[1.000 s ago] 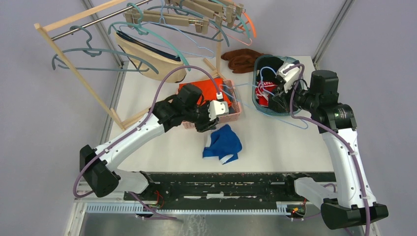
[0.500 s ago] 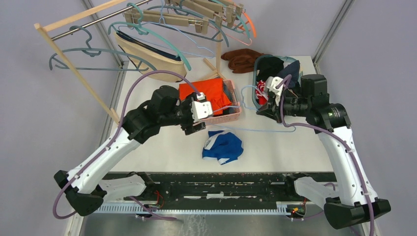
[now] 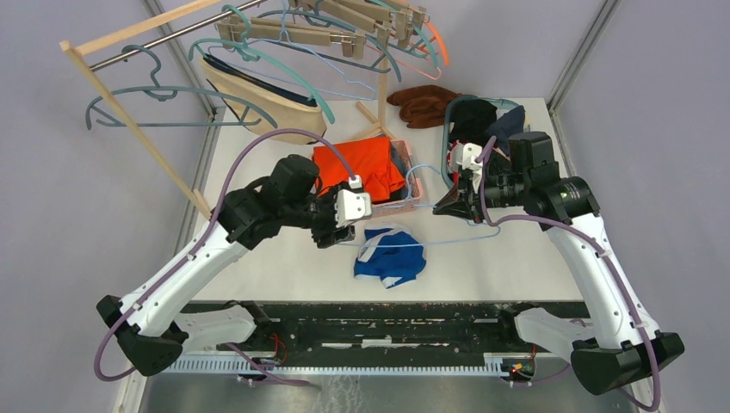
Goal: Remove the underwear clipped to the hanger
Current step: Place the hanger on the clothesline.
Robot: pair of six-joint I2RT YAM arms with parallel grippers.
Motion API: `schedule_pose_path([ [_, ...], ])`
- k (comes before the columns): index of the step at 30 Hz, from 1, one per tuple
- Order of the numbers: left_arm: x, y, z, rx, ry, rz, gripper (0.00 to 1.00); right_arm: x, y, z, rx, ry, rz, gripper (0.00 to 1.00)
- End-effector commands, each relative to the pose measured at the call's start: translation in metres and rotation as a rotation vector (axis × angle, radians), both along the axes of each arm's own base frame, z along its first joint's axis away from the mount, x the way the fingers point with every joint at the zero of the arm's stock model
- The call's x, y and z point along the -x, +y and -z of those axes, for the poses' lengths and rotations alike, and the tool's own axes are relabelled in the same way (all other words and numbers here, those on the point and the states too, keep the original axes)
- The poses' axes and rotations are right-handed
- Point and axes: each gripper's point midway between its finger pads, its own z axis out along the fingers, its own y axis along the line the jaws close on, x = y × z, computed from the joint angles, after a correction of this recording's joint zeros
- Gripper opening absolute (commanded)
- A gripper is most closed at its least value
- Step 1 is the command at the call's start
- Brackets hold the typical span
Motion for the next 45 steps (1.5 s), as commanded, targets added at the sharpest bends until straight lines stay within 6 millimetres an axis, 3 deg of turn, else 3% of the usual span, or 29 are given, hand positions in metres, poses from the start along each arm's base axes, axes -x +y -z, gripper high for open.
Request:
schedule_pose_path([
  [1, 0.021, -0.001, -0.008, 0.045, 0.009, 0.09, 0.59, 0.008, 0.007, -0.013, -0.061, -0.048, -0.056, 0.01],
  [12, 0.021, -0.015, 0.001, 0.07, 0.079, 0.1, 0.32, 0.008, 0.008, -0.013, -0.076, -0.047, -0.051, 0.01],
  [17, 0.023, -0.011, -0.001, 0.083, 0.084, 0.073, 0.03, 0.0, 0.007, -0.009, -0.068, -0.044, -0.009, 0.02],
  [19, 0.021, -0.005, -0.003, 0.078, 0.063, 0.041, 0.03, -0.005, 0.006, -0.009, -0.069, -0.033, 0.022, 0.08],
  [20, 0.018, -0.001, -0.004, 0.071, 0.043, 0.015, 0.03, -0.01, 0.006, -0.008, -0.069, -0.026, 0.044, 0.17],
  [22, 0.013, 0.011, -0.009, 0.057, 0.003, -0.039, 0.03, -0.017, 0.005, -0.004, -0.055, -0.016, 0.075, 0.41],
  [24, 0.01, 0.024, -0.013, 0.05, -0.028, -0.092, 0.03, -0.02, 0.005, -0.003, -0.047, -0.004, 0.082, 0.58],
  [28, 0.012, 0.057, -0.021, 0.01, -0.088, -0.181, 0.03, -0.022, 0.005, -0.009, -0.05, -0.007, 0.091, 0.76],
  [34, 0.02, 0.132, -0.026, -0.12, -0.176, -0.423, 0.03, -0.028, 0.003, -0.01, -0.04, 0.001, 0.128, 0.79],
  [37, 0.028, 0.171, -0.019, -0.189, -0.207, -0.538, 0.03, -0.032, 0.002, -0.009, -0.032, 0.004, 0.144, 0.8],
  [41, 0.016, 0.227, -0.002, -0.286, -0.298, -0.81, 0.03, -0.04, -0.001, -0.003, 0.0, 0.007, 0.174, 0.8],
  [43, 0.012, 0.24, 0.01, -0.329, -0.277, -0.901, 0.03, -0.043, -0.002, 0.0, 0.011, 0.014, 0.18, 0.81],
  [45, 0.012, 0.24, 0.016, -0.312, -0.225, -0.943, 0.03, -0.044, -0.001, 0.002, 0.012, 0.023, 0.177, 0.81],
])
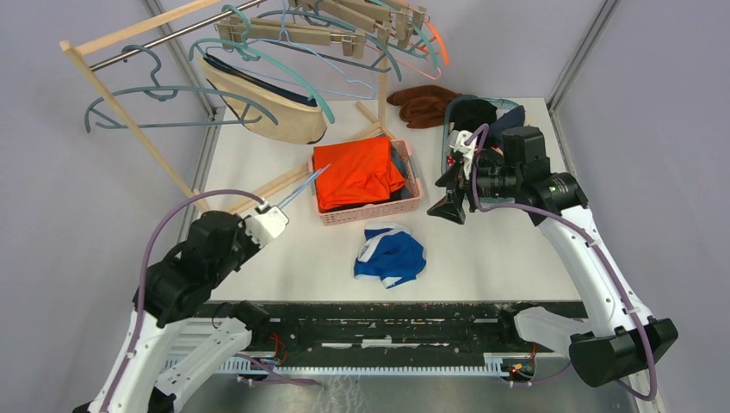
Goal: Remove the underwear clipped to the hanger
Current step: Place the hanger on the clothesline.
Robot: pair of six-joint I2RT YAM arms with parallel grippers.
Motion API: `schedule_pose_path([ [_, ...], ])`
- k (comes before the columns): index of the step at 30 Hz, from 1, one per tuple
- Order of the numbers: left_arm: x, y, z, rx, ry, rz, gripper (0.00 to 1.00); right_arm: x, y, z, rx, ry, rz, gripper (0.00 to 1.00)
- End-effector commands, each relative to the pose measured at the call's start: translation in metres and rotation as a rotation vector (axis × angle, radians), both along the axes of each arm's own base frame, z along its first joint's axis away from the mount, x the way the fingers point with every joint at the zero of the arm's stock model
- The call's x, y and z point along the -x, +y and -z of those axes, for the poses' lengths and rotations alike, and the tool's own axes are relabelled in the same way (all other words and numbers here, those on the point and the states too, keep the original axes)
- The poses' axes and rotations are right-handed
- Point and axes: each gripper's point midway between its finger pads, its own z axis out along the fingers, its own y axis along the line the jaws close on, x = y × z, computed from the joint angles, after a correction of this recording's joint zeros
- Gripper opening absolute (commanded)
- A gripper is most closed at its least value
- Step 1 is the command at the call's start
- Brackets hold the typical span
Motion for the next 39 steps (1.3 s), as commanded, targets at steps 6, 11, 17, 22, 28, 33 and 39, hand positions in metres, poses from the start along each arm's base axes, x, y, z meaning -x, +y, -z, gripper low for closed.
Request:
schedule_pose_path([
  [6, -0.007, 0.026, 0.008, 0.099, 0.061, -0.305, 0.03, -0.013, 0.001, -0.007, 0.004, -0.036, 0.005, 0.81],
  [11, -0.004, 0.042, 0.003, 0.104, 0.046, -0.402, 0.03, -0.011, 0.003, -0.003, 0.001, -0.026, -0.011, 0.81],
  [17, 0.008, 0.05, -0.006, 0.173, 0.021, -0.463, 0.03, -0.009, 0.009, -0.002, 0.0, -0.021, -0.035, 0.81],
  [22, 0.019, 0.059, -0.014, 0.219, -0.026, -0.532, 0.03, -0.002, 0.018, -0.001, 0.012, -0.011, -0.082, 0.81],
  [28, 0.03, 0.064, -0.043, 0.303, -0.162, -0.595, 0.03, 0.007, 0.026, 0.003, 0.046, -0.028, -0.141, 0.81],
  [33, 0.034, 0.068, -0.068, 0.366, -0.246, -0.663, 0.03, 0.013, 0.03, 0.009, 0.079, -0.044, -0.168, 0.81],
  [39, 0.027, 0.089, -0.075, 0.358, -0.259, -0.802, 0.03, 0.019, 0.031, 0.01, 0.101, -0.081, -0.179, 0.81],
])
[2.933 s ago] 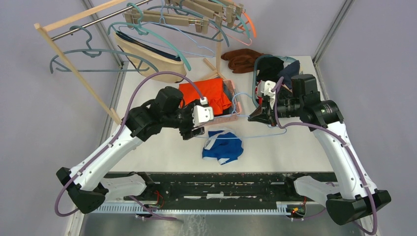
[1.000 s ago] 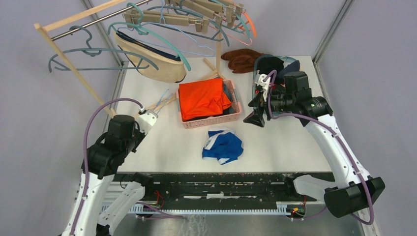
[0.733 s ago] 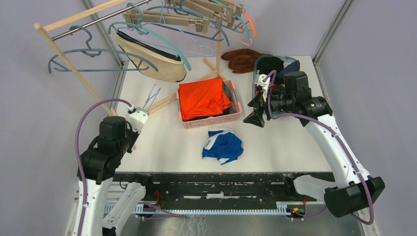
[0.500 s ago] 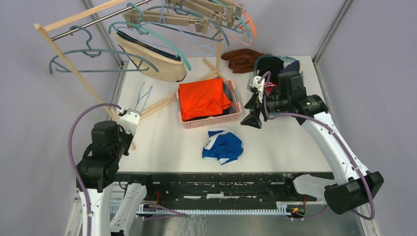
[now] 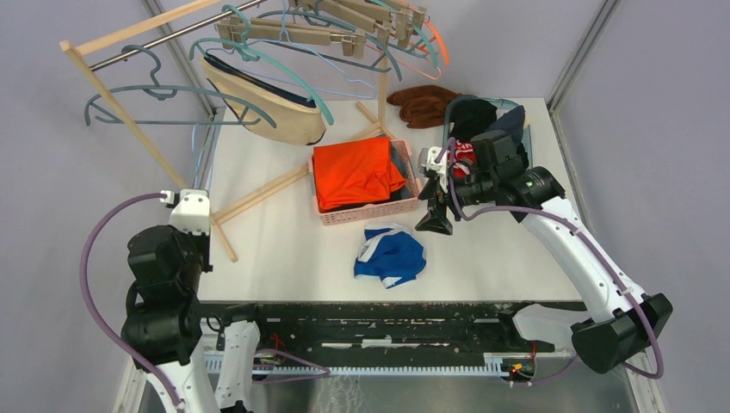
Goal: Remove the underwear clipped to the hanger
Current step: Place the hanger on the clothesline.
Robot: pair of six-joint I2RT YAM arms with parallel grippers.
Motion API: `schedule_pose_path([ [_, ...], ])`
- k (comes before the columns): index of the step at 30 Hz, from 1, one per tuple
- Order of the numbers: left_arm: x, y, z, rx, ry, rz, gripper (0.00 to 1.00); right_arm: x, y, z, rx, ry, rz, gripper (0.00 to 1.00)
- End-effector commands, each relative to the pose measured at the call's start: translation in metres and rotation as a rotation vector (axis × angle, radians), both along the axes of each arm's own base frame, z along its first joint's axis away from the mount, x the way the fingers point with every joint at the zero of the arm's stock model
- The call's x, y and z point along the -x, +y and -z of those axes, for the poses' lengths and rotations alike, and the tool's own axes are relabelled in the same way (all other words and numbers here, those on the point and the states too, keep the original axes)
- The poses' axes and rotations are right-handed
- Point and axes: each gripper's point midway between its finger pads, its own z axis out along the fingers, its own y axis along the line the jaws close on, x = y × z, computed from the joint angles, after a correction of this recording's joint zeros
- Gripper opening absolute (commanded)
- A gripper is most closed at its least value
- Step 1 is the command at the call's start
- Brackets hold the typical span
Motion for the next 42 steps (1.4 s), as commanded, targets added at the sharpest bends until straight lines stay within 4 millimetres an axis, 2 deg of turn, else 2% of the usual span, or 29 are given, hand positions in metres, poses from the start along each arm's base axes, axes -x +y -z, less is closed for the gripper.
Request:
schedule_pose_path([
  [1, -0.016, 0.012, -0.02, 0.042, -0.065, -0.099, 0.03, 0.001, 0.001, -0.015, 0.0, -0.101, -0.01, 0.82],
  [8, -0.015, 0.036, -0.027, 0.022, -0.067, -0.248, 0.03, 0.002, 0.004, -0.01, 0.033, -0.129, -0.018, 0.82],
  [16, -0.011, 0.053, -0.049, -0.004, -0.153, -0.359, 0.03, 0.0, 0.007, -0.001, 0.076, -0.147, -0.016, 0.82],
  [25, -0.043, 0.064, -0.073, -0.011, -0.285, -0.361, 0.03, 0.002, 0.007, 0.001, 0.091, -0.171, -0.016, 0.82],
  [31, -0.057, 0.068, -0.091, -0.015, -0.376, -0.355, 0.03, 0.0, 0.008, 0.006, 0.112, -0.172, -0.016, 0.82],
  [36, -0.063, 0.067, -0.084, -0.004, -0.347, -0.339, 0.03, 0.001, 0.008, 0.007, 0.121, -0.177, -0.02, 0.82],
  [42, -0.062, 0.055, -0.058, 0.035, -0.277, -0.282, 0.03, 0.001, 0.01, 0.011, 0.133, -0.181, -0.025, 0.82],
])
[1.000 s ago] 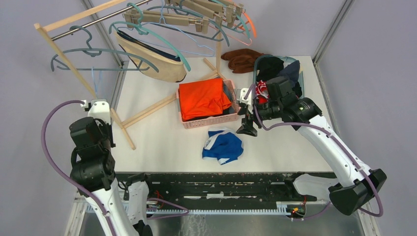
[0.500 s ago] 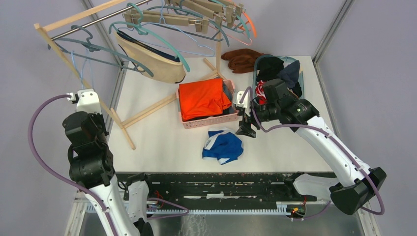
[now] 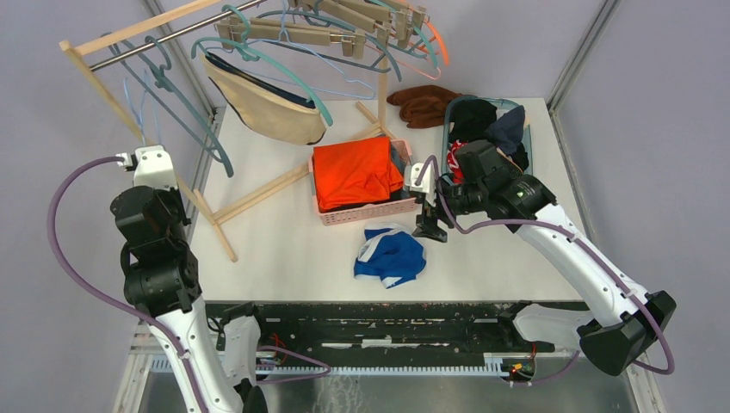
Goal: Remove the underwear clipped to the hanger
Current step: Place the hanger on the clothesline.
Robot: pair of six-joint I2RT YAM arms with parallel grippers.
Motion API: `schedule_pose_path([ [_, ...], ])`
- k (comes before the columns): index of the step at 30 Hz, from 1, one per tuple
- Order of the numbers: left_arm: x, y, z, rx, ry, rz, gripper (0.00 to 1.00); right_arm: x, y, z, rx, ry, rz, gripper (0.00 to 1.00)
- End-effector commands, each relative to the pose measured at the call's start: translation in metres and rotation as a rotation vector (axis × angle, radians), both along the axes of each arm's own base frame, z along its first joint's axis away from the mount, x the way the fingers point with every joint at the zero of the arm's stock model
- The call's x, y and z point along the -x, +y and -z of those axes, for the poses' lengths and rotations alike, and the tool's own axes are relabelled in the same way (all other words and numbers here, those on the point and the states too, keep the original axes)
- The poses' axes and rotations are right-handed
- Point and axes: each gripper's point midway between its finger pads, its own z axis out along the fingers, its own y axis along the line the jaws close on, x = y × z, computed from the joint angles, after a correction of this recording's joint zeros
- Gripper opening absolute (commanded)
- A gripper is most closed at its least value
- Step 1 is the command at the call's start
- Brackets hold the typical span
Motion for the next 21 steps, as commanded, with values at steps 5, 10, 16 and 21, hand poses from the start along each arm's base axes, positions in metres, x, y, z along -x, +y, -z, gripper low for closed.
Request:
schedule_pose_path([
  [5, 0.008, -0.008, 0.03, 0.052, 0.03, 0.011, 0.03, -0.002, 0.005, -0.003, 0.003, -0.049, -0.018, 0.82],
  [10, 0.023, -0.008, 0.051, 0.066, 0.088, -0.019, 0.03, -0.001, 0.007, 0.0, 0.018, -0.051, -0.026, 0.82],
  [16, 0.034, -0.011, 0.043, 0.064, 0.061, -0.037, 0.03, 0.0, 0.01, 0.003, 0.035, -0.061, -0.036, 0.82],
  [21, 0.043, -0.004, 0.025, 0.031, 0.027, -0.09, 0.03, 0.001, 0.011, 0.004, 0.045, -0.064, -0.04, 0.82],
])
